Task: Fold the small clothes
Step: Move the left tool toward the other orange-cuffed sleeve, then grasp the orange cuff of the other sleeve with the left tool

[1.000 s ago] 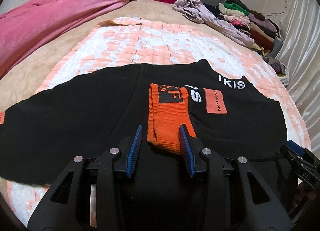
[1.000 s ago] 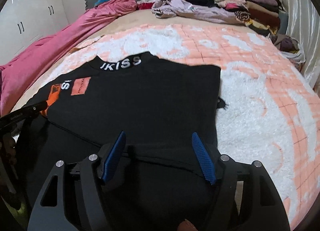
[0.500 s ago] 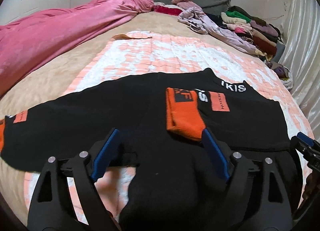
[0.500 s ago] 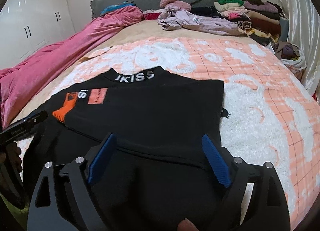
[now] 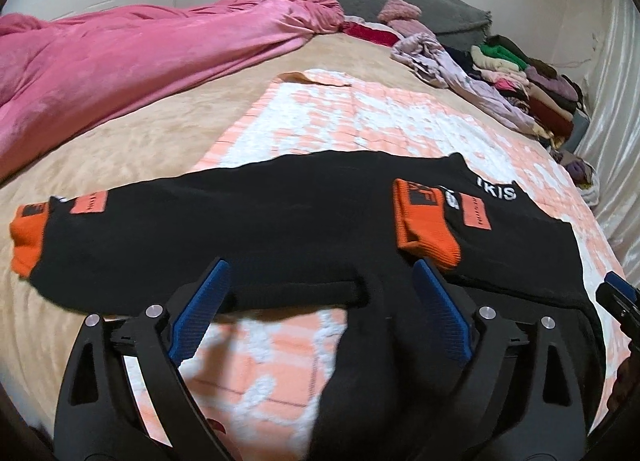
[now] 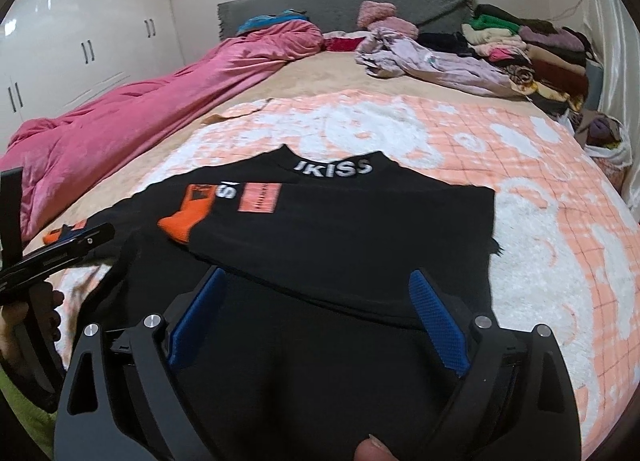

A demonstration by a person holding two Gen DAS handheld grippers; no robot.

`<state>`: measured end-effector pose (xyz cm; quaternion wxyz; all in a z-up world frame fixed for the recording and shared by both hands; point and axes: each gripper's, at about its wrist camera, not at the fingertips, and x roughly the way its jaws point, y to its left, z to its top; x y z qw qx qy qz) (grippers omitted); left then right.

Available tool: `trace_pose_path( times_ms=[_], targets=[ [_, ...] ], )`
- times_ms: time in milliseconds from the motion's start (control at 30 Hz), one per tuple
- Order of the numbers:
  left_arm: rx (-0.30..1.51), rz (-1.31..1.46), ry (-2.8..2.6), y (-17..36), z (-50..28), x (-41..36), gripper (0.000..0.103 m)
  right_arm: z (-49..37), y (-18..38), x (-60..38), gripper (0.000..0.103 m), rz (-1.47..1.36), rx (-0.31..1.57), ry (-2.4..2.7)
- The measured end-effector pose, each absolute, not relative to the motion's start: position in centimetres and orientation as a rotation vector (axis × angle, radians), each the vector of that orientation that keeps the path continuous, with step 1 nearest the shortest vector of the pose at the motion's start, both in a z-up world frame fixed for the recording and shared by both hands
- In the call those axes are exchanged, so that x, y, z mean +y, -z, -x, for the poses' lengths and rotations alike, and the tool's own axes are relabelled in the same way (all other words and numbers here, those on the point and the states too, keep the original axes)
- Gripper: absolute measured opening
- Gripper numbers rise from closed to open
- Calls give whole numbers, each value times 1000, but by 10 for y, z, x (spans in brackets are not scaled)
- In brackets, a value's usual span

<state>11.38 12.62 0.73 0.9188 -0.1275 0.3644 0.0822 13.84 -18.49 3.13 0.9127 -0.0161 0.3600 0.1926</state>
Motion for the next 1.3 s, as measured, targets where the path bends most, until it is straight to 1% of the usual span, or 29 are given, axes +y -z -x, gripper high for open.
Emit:
trace_pose_path(
  times_ms=[67,633,1067,1300],
  targets=[
    [743,267,-189,-8,-108,133,88,-135,-34,-178,92,41,736,-415],
    [713,343,-368,-4,-65,198,88,-117,-38,-117,92,99,716,-522],
    [637,498,-553,-4,-28,259,88,-107,-49,-58,92,161,688,-633],
    [602,630,-647,6,-11,290,88,-105,-51,-29,92,184,674,-680]
  ],
)
